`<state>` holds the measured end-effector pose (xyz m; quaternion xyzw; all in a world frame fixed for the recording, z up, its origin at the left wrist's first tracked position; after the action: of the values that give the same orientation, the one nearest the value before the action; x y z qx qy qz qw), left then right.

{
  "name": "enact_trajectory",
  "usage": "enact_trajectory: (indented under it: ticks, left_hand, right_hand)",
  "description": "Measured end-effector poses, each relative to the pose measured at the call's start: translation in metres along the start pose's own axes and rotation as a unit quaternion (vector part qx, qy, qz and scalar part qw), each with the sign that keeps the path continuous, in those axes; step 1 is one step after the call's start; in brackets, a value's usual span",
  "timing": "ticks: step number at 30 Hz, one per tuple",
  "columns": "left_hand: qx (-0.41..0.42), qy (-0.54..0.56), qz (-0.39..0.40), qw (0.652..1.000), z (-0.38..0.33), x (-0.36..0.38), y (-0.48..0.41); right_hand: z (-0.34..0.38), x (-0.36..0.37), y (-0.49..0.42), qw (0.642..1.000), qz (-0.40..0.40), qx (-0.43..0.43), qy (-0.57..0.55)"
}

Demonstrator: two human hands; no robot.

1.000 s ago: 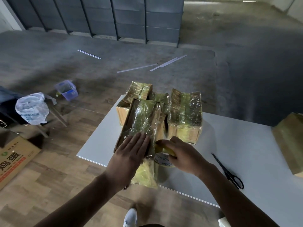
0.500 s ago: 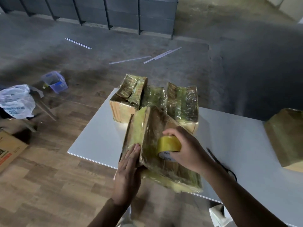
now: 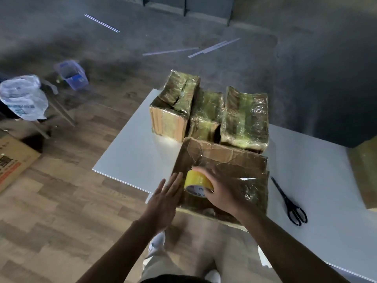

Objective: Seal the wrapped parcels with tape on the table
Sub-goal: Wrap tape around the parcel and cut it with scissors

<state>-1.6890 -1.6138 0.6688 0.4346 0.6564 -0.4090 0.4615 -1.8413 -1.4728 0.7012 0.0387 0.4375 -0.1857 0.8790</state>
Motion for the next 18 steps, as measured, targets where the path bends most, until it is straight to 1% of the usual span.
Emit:
enact_trajectory:
  ticks: [1, 4, 6, 8, 10, 12, 14, 16, 18]
  left_hand:
    - [0.011, -0.017, 0.016, 1.0, -0.004, 0.003, -0.002]
    - [-0.014, -0.062, 0.094, 0.993, -0.011, 0.01, -0.002]
    - [-0.018, -0.092, 0.089, 0.992, -0.01, 0.015, 0.0]
    - [-0.019, -0.12, 0.063, 0.991, -0.009, 0.018, -0.001]
    - [-0.024, -0.138, 0.063, 0.988, -0.009, 0.019, -0.001]
    - [-0.024, -0.141, 0.063, 0.988, -0.013, 0.019, 0.0]
    - [-0.023, -0.136, 0.068, 0.988, -0.018, 0.018, 0.0]
    - [-0.037, -0.139, 0.077, 0.987, -0.025, 0.015, -0.004]
    - [-0.061, -0.139, 0.077, 0.985, -0.035, 0.012, -0.009]
  right_hand:
    - [-0.003, 0.002, 0.003, 1.0, 0.003, -0.004, -0.008]
    - [-0.002, 0.003, 0.009, 0.999, -0.004, -0.022, -0.029]
    - [0.001, -0.003, 0.01, 0.999, 0.013, -0.028, -0.027]
    - [-0.005, -0.021, 0.021, 0.999, 0.027, -0.035, 0.01]
    - [-0.017, -0.048, 0.043, 0.997, 0.03, -0.04, 0.067]
    - [-0.025, -0.069, 0.065, 0.986, 0.055, -0.048, 0.151]
    - [-0.029, -0.075, 0.073, 0.977, 0.074, -0.05, 0.193]
    - [-0.031, -0.071, 0.07, 0.981, 0.066, -0.018, 0.181]
    - [-0.034, -0.066, 0.068, 0.99, 0.041, 0.007, 0.138]
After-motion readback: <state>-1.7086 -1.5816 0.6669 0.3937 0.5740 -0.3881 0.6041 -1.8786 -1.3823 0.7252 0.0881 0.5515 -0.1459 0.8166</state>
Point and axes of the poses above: each hand's wrist, its own y-axis away from the middle knuckle, its own x-axis out of the palm, z = x × y, the point moved 1 cm from there along -y, towards the middle knuckle, and after that the axes turned 10 degrees about -x, right-handed, at the moved point
